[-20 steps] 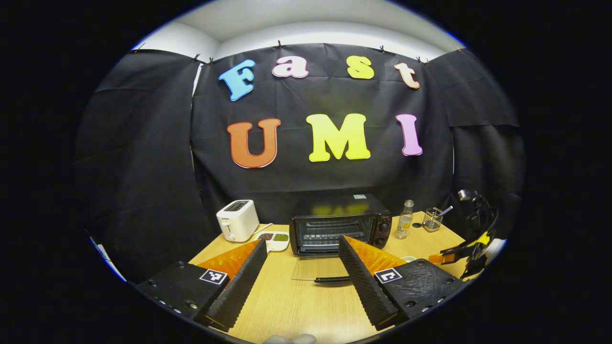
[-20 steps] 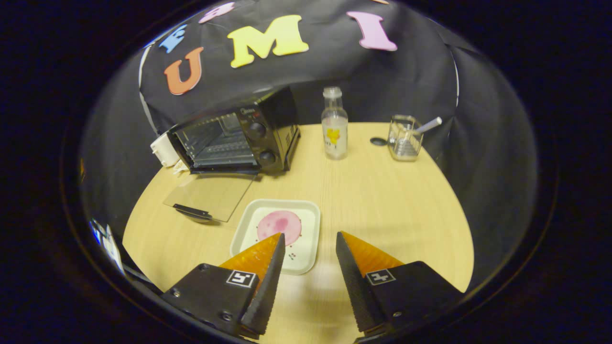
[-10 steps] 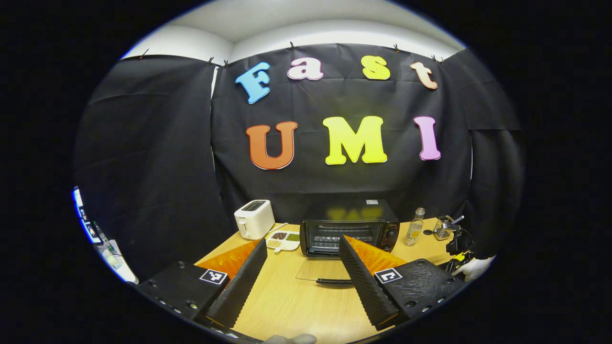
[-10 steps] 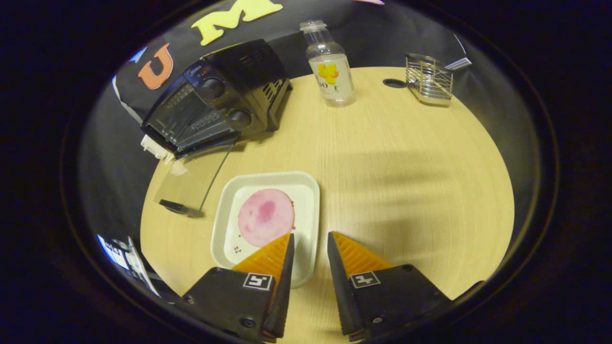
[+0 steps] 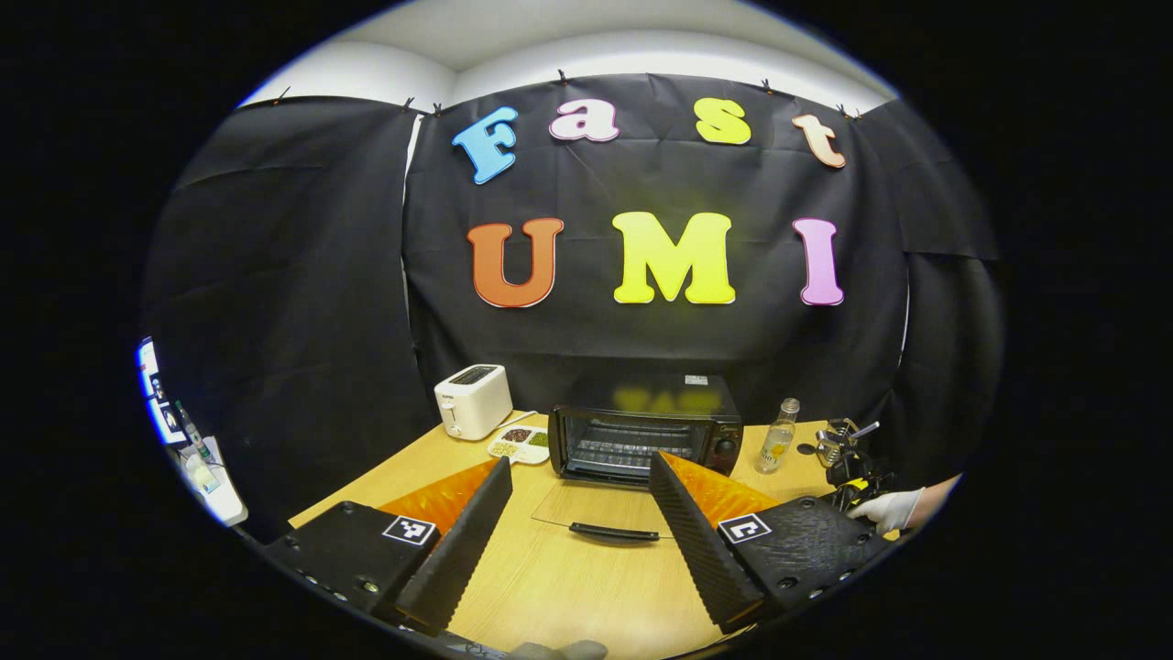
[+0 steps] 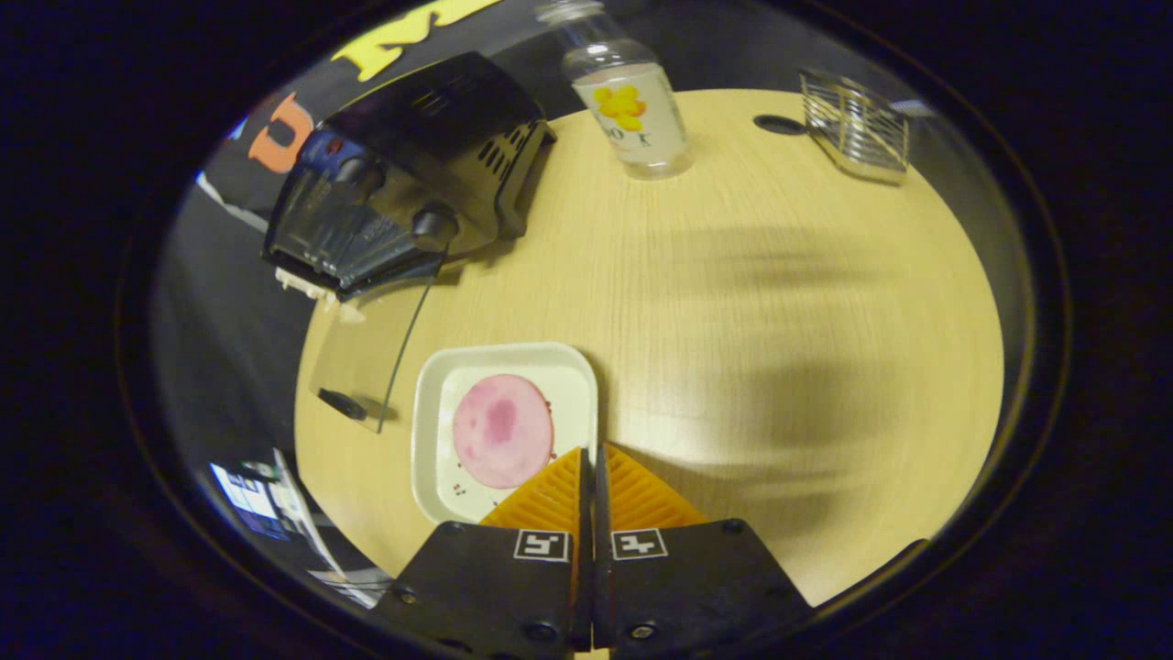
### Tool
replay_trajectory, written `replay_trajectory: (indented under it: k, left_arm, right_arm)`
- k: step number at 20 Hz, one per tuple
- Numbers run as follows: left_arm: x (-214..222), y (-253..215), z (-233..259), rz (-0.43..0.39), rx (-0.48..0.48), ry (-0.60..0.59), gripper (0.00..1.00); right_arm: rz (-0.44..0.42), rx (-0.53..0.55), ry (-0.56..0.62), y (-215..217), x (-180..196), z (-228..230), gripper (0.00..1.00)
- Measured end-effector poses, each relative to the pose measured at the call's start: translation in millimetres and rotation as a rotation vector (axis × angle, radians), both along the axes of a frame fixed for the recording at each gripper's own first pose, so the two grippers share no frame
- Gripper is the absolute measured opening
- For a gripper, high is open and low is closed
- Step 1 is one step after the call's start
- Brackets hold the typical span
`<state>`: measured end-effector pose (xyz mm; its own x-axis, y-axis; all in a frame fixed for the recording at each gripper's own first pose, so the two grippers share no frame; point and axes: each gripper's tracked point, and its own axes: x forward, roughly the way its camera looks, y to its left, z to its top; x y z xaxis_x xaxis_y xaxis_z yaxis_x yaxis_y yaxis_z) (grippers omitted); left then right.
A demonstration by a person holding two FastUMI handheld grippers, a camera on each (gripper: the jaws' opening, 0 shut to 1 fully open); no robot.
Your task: Open the electric oven with the left hand, put the food in, and close the electric oven.
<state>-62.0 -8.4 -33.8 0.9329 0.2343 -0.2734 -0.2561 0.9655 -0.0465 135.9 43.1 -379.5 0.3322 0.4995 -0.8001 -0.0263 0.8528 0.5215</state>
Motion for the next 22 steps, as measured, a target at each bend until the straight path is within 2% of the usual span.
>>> replay_trajectory:
  k: [1,3,6,7,11,12,15,16,19,20,22]
  left_arm:
    - [-1,-2,2,0.004,-0.001,-0.002,0.96]
    - [-2,-4,2,0.003,-0.002,0.004,0.96]
    - [-6,-4,4,0.001,0.011,0.015,0.96]
    - [-5,-2,6,0.002,0.017,0.017,0.96]
    - [0,4,5,-0.012,0.042,0.018,0.96]
    - [1,4,3,-0.022,0.043,0.023,0.96]
    - [7,5,1,-0.061,0.03,0.011,0.96]
    - [10,8,0,-0.074,0.027,0.012,0.96]
    - [15,16,-9,-0.124,0.015,0.017,0.96]
    - [16,23,-10,-0.137,0.017,0.023,0.96]
    - [17,36,-11,-0.16,0.022,0.016,0.96]
  right_arm:
    - [-0.038,0.081,0.037,1,0,1,0.02]
    - [-0.096,0.213,0.09,-1,-2,2,0.04]
    - [-0.168,0.335,0.094,-1,-3,4,0.04]
    - [-0.194,0.358,0.094,-2,-3,5,0.01]
    - [-0.276,0.352,0.058,-12,-2,10,0.0]
    - [-0.291,0.34,0.051,-14,-3,13,0.04]
    - [-0.322,0.33,0.009,-16,-7,32,0.04]
    - [-0.338,0.339,-0.001,-13,-10,41,0.0]
    - [-0.406,0.384,-0.022,6,-13,66,0.0]
    - [-0.433,0.406,-0.024,14,-13,74,0.04]
    - [-0.477,0.449,-0.03,33,-17,87,0.04]
